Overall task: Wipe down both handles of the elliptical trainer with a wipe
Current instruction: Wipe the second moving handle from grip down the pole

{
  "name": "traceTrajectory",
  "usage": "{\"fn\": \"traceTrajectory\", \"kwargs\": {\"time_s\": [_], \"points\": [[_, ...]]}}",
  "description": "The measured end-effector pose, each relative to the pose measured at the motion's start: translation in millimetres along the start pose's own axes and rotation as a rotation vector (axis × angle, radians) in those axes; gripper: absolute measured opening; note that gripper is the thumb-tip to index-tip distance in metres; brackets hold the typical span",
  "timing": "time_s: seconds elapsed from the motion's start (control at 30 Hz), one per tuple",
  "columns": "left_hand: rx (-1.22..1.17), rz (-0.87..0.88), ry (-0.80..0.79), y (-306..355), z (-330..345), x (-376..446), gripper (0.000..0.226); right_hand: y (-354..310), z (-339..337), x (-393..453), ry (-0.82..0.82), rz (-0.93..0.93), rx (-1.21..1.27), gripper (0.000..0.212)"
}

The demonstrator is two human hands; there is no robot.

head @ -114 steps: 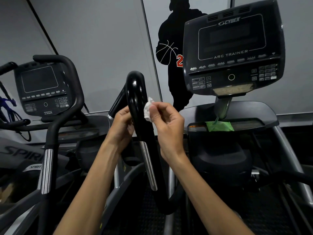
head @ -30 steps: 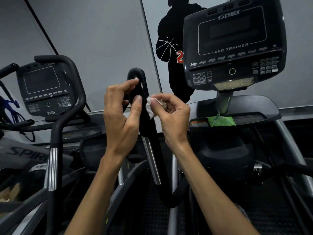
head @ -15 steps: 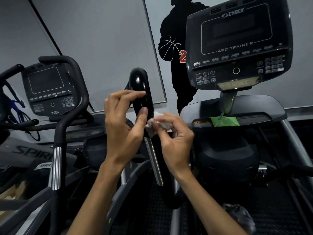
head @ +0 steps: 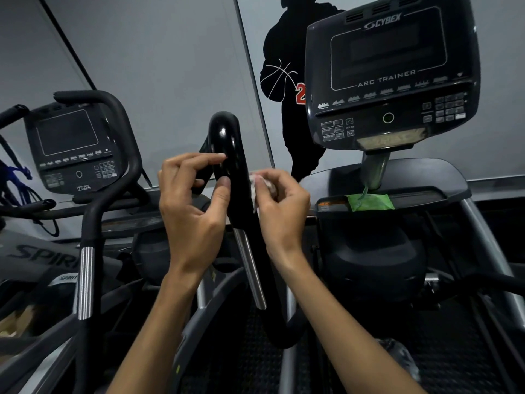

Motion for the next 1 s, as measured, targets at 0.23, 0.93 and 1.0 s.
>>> {"fn": "traceTrajectory", "kwargs": {"time_s": [0.23,0.93,1.0], "points": [[0.006,0.013,-0.067,-0.7,1.5,-3.9,0.025,9.9,-7.9,-29.4,-0.026,-0.044,0.01,0.015],[-0.042,-0.02,-0.066,-3.4,4.4,-7.0,0.024,12.9,-1.5,-7.9,-0.089,0.197,0.226,0.016],[-0.041,-0.033,-0.052,-2.5,4.3,-6.1,0.023,5.9,8.4,14.9,-0.124,0.25,0.281,0.013]]}}
Point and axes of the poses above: each hand's wrist, its own x-axis towards the middle knuckle, its own z-axis out of the palm, y = z × x, the point moved 4 cm from there along x, towards the middle knuckle, and after that the axes turned 12 degrees about -y, right-handed, at the moved point
